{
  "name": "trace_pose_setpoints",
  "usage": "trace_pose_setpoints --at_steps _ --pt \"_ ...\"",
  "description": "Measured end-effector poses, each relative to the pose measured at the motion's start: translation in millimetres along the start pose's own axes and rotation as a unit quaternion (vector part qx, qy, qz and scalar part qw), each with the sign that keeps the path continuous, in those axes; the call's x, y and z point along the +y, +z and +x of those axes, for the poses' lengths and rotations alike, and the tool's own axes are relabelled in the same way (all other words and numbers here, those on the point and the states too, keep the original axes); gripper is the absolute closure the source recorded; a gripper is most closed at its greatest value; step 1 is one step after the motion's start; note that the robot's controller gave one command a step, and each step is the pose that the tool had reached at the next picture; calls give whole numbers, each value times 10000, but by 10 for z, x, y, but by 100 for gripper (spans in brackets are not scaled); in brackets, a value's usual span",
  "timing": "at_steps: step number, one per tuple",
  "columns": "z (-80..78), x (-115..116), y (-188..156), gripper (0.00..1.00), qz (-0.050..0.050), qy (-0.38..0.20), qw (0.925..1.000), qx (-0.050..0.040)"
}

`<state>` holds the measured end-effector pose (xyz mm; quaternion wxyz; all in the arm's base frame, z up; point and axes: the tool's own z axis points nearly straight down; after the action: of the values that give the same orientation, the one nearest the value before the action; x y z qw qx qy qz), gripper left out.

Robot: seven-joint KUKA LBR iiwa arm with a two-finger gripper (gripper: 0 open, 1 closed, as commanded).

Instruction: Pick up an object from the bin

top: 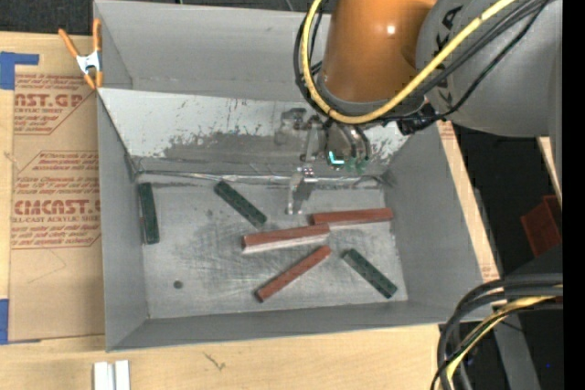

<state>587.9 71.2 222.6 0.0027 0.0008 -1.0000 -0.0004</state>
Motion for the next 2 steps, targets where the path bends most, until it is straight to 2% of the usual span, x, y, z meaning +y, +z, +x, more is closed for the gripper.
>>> trace_pose_setpoints --at_steps 1,2 --pt "-16 -3 -43 0 -4 6 10000 -38" --pt "198 -275 662 0 5 -444 9990 -52"
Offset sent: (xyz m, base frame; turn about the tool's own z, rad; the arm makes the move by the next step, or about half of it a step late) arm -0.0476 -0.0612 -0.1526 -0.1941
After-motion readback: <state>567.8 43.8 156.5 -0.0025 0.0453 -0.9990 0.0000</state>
